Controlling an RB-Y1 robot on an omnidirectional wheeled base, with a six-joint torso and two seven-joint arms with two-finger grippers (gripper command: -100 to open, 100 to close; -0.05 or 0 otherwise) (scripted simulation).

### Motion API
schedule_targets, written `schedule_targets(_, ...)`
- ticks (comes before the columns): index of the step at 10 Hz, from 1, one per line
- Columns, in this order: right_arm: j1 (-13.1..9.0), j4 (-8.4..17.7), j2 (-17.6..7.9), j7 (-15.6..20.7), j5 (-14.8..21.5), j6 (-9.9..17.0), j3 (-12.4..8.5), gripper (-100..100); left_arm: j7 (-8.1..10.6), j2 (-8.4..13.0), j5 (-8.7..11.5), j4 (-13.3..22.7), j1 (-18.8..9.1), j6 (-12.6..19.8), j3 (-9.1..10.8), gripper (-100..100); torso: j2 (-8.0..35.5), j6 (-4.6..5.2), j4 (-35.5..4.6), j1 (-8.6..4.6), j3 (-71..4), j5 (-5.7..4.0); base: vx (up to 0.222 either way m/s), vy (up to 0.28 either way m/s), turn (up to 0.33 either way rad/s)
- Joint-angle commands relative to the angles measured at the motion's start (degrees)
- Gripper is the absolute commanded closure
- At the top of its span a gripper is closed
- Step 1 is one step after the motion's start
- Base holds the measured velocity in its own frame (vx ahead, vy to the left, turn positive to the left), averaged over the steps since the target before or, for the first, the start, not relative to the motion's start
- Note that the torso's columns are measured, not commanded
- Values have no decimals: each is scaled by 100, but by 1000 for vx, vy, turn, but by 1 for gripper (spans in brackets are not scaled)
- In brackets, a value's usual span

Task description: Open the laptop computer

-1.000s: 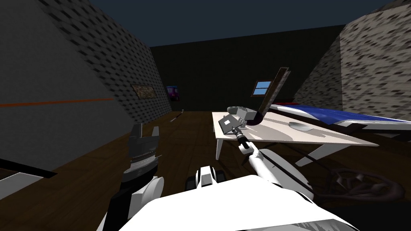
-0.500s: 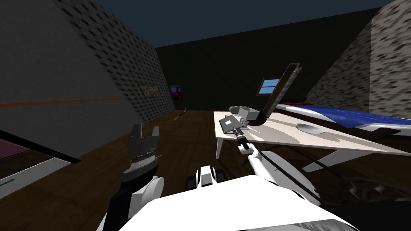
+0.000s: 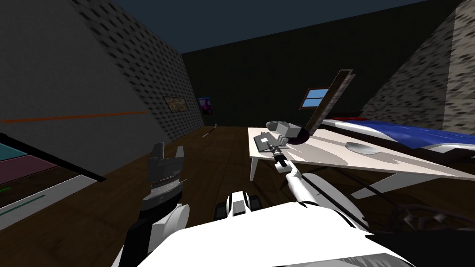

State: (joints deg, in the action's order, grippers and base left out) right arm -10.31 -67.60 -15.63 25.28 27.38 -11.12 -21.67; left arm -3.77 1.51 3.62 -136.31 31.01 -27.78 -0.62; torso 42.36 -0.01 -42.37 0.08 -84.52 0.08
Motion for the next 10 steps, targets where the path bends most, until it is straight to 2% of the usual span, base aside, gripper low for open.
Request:
schedule_targets(1, -167, -78, -140, -97, -2, 303, 80, -100, 0, 0, 0, 0, 0, 0, 0, 0, 1, 1, -1, -4, 1, -1, -63, -5, 44)
schedule_targets(3, -298, -109, -250, -172, -5, 520, 137, -100, 0, 0, 0, 0, 0, 0, 0, 0, 1, 3, 1, -3, 1, -2, -62, 4, 39)
schedule_targets(4, -211, -132, -227, -160, -16, 449, 138, -100, 0, 0, 0, 0, 0, 0, 0, 0, 3, 3, -1, 1, 1, 1, -28, 4, 5)
schedule_targets(5, -212, -142, -238, -180, -19, 485, 147, 0, 0, 0, 0, 0, 1, 0, 0, 0, -9, 3, 5, -1, -5, -3, -7, 1, -3)
schedule_targets(10, -192, -121, -225, -182, -20, 494, 149, 0, 0, 0, 0, 0, 1, 0, 0, 0, 0, 1, 2, -2, 0, -3, 0, 0, 0)
